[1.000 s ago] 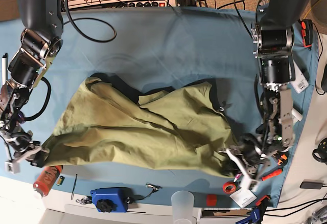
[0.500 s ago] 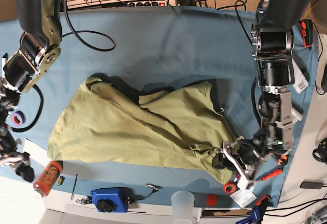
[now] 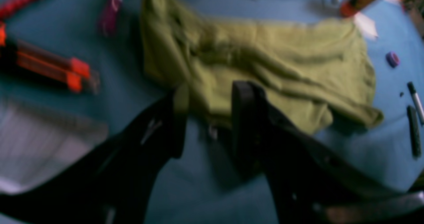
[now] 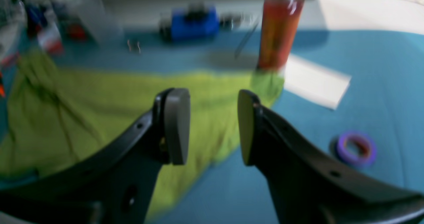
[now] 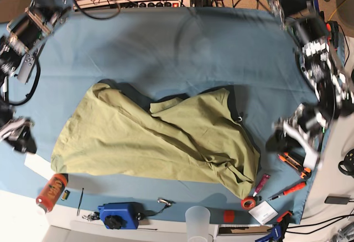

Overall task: Layout the t-shirt on the table in an organized manner, then fold the t-shirt properly
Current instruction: 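Lower the shirt flat onto the table and open both grippers, then reach the right gripper to the shirt's bunched edge and grasp it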

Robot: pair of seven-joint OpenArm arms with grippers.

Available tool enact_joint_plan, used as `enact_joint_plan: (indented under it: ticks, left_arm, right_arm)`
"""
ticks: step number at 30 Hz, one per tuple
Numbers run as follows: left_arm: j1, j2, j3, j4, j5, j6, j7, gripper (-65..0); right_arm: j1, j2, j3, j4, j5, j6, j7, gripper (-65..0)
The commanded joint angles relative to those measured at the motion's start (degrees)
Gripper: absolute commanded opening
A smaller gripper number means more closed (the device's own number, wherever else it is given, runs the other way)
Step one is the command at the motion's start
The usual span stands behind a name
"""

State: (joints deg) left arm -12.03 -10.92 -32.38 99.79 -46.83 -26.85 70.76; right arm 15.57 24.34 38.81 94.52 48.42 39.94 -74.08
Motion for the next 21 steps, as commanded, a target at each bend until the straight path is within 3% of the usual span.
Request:
enact_joint_plan:
  ticks: [1, 6, 11, 14, 17, 21]
  left_arm:
    - [0.50, -0.72, -1.51, 3.04, -2.14, -0.24, -1.01, -44.0]
    - [11.28, -0.72, -11.41, 13.40, -5.44, -3.13, -0.87, -44.0]
    - [18.05, -0.72, -21.57, 19.26, -8.96, -3.21, -1.62, -44.0]
    - [21.03, -1.38, -24.79, 19.43, -9.03, -3.21, -1.75, -44.0]
    - [23.23, -1.64, -25.99, 19.43, -10.29, -3.23, -1.73, -44.0]
    - [24.46, -1.60, -25.99, 19.43, -10.45, -3.23, -1.73, -44.0]
  right_arm:
    - [-0.57, 1.07, 0.15, 2.16, 1.27, 0.06, 1.14, -40.6]
    - [-10.12, 1.05, 0.13, 6.43, 1.29, 0.06, 0.66, -40.6]
    - [-16.28, 1.05, -1.11, 7.02, 1.25, 0.06, 0.55, -40.6]
    - [-18.62, 1.07, -5.60, 7.02, 0.15, 0.06, 0.57, -40.6]
    - [-18.91, 1.07, -13.33, 6.99, -7.72, 0.06, 1.84, -40.6]
    - [-18.88, 1.07, -22.95, 6.99, -20.13, 0.06, 13.03, -40.6]
